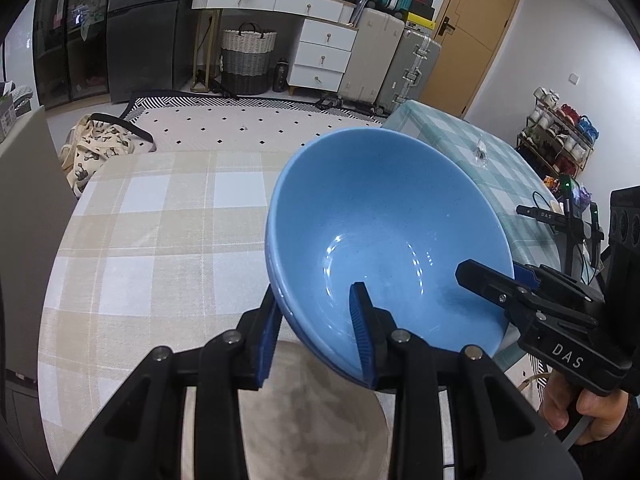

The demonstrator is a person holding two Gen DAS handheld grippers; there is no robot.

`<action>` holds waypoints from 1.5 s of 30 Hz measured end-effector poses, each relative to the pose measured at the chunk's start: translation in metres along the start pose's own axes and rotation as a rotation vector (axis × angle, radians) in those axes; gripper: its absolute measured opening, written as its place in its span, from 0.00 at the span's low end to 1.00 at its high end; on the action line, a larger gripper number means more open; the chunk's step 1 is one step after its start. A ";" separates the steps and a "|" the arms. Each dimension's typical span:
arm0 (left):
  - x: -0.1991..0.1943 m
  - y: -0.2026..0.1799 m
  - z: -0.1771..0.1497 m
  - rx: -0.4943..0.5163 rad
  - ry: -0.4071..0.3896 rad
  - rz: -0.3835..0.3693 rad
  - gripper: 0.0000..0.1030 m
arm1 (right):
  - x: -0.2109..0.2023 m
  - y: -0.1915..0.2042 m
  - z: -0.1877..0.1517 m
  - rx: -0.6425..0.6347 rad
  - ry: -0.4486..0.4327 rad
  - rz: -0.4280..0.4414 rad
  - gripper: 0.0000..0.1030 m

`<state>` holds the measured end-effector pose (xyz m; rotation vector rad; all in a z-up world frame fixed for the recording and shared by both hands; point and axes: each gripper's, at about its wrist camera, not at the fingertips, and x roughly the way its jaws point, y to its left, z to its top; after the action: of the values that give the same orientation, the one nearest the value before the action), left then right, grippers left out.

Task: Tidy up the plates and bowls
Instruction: 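Lift the nested bowls with both grippers and carry them over the plate stack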

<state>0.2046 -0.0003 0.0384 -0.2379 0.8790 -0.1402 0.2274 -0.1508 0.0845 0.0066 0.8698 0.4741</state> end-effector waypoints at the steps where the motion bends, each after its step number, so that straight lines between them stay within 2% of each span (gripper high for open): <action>1: -0.003 0.001 -0.001 -0.001 -0.002 0.001 0.31 | -0.002 0.002 0.000 -0.002 0.001 0.001 0.38; 31: -0.085 0.021 -0.034 -0.028 -0.077 0.071 0.31 | -0.043 0.068 -0.022 -0.119 -0.011 0.084 0.38; 45: -0.099 0.043 -0.047 -0.050 -0.066 0.093 0.31 | -0.042 0.095 -0.033 -0.166 0.016 0.119 0.39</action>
<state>0.1070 0.0556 0.0716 -0.2462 0.8273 -0.0237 0.1420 -0.0889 0.1121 -0.0981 0.8466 0.6575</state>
